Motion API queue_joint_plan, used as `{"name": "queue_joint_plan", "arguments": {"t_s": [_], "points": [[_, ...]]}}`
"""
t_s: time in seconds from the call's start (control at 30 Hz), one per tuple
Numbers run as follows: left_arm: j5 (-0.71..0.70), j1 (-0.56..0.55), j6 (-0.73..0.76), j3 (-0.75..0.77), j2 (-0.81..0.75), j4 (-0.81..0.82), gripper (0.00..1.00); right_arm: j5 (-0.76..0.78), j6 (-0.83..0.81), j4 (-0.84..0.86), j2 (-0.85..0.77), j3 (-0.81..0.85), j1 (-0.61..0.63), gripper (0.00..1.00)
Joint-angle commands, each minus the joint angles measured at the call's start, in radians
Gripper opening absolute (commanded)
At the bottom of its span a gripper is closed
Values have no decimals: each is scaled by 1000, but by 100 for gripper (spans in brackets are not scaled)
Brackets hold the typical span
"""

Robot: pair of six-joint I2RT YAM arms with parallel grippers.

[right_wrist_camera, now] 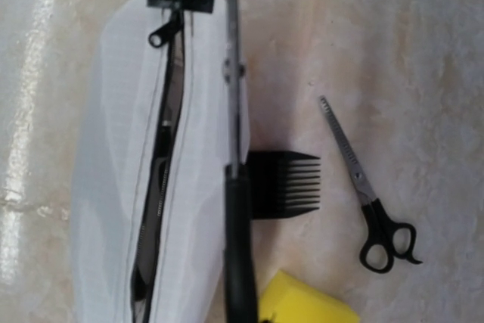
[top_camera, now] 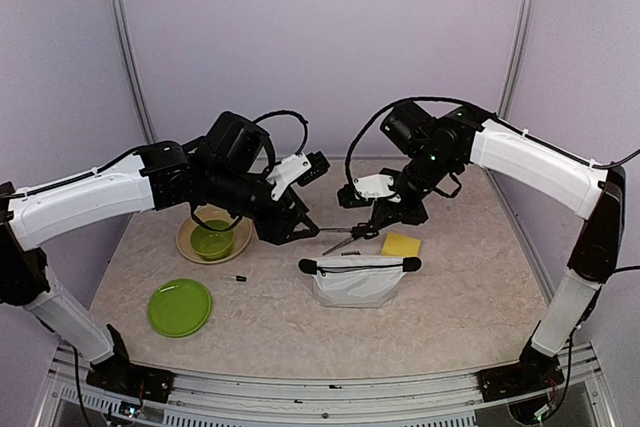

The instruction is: Sort the hair-cutting tools

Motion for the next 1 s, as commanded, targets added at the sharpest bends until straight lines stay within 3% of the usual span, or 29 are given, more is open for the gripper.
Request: {"name": "queue_joint_plan", "arguments": {"t_s": [0.0, 0.13, 0.43, 0.87, 0.97], "points": [[-4, -11, 18, 24, 30, -25, 54, -27, 14, -23, 19, 33, -6, 0], [-66, -13, 33, -7, 31, 12, 53, -62, 4, -40, 21, 49, -6, 0], [-49, -20, 55, 3, 69, 18, 37, -105, 6, -76, 39, 69, -6, 1], [-54, -37, 68, 34, 115, -3, 0, -128, 14, -79, 27, 64, -7, 1], [-67, -42, 65, 36, 109, 12, 0, -128, 21, -79, 18, 54, -7, 7]]}}
